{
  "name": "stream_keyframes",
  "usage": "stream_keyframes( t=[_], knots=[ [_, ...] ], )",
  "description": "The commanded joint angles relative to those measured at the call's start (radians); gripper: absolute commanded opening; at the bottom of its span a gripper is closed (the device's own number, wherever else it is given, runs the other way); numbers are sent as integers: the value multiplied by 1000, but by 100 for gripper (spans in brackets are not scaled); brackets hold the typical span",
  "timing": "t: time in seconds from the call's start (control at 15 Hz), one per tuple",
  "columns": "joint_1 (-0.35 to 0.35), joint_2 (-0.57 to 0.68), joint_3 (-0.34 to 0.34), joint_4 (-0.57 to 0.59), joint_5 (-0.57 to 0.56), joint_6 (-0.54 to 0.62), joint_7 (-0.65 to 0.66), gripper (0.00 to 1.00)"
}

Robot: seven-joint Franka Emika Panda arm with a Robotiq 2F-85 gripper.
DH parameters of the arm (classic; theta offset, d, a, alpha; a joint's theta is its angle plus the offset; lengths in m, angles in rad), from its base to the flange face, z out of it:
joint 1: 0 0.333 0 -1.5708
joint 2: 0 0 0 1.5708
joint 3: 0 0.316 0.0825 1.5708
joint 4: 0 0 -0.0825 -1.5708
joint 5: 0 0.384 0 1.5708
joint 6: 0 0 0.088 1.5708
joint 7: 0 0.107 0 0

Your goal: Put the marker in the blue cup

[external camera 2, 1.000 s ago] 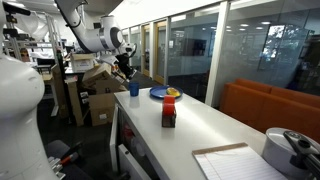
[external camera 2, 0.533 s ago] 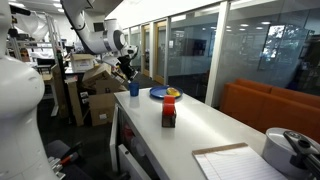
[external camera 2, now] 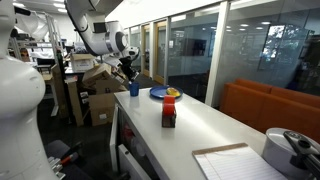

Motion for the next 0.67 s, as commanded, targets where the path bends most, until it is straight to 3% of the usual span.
stream_keyframes(
  t=[0.0,0.6],
  knots=[
    [42,31,-47,44,-5,-31,9,5],
    [87,74,-82,104,2,-46,4,5]
  ],
)
